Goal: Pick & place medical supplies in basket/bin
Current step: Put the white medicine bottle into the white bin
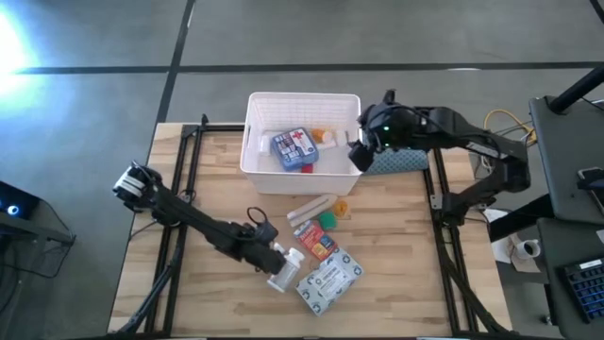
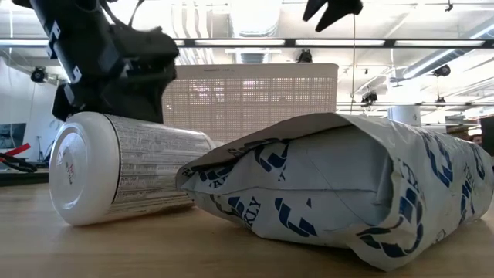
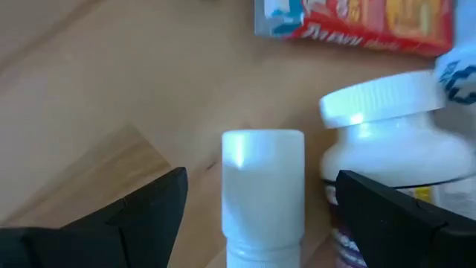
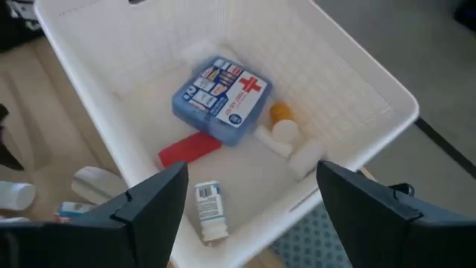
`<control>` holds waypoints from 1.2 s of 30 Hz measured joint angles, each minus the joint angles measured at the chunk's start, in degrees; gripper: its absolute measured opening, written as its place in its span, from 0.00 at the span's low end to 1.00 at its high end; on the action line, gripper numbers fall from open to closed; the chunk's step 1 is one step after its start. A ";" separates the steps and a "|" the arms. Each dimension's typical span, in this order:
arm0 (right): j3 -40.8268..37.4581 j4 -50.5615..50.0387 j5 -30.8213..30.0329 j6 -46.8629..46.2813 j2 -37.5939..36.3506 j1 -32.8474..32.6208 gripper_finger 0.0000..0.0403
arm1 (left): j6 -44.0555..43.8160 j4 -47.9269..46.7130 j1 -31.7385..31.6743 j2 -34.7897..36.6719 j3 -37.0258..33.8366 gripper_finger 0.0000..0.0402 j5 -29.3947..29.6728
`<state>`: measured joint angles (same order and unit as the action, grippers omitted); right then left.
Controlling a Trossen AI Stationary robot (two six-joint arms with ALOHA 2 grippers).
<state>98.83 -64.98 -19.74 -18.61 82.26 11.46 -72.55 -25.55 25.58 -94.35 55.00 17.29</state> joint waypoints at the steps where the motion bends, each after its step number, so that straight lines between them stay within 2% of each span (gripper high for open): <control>1: -0.30 0.09 -0.03 -0.22 -0.69 0.02 0.72 | 0.01 0.00 0.00 -0.84 0.39 0.80 -0.62; 5: -2.44 0.08 -0.06 -0.55 -2.79 0.02 0.73 | 0.00 -0.46 0.01 -4.15 1.68 0.79 -3.30; 8: -4.21 0.07 -0.03 -1.00 -3.86 0.02 0.73 | -0.64 -1.71 0.02 -5.50 2.42 0.73 -3.50; 16: -8.48 1.05 0.04 -1.79 -4.14 -0.25 0.70 | -4.64 -10.08 -1.02 -4.68 2.34 0.40 -1.46; 21: -9.10 4.08 0.07 -1.81 -4.21 -1.28 0.68 | -5.80 -15.66 -0.65 -0.23 2.34 0.39 -2.10; 27: -9.10 6.24 0.06 -1.91 -4.27 -1.33 0.66 | -6.98 -18.92 0.31 11.50 2.34 0.39 -2.44; 29: -9.10 7.39 0.08 -0.73 -4.27 -1.37 0.65 | -5.04 -18.65 0.32 16.32 3.17 0.41 2.12; 32: -9.10 8.83 0.08 0.63 -4.42 -2.44 0.64 | 1.94 -17.95 0.78 22.29 6.73 0.44 13.98; 36: -9.08 8.74 0.24 0.05 -4.99 -3.83 0.64 | 18.90 -13.04 -1.49 26.37 13.58 0.43 27.16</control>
<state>89.76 -56.25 -19.50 -18.56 77.27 7.63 -53.65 -38.59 24.10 -67.99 68.58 44.45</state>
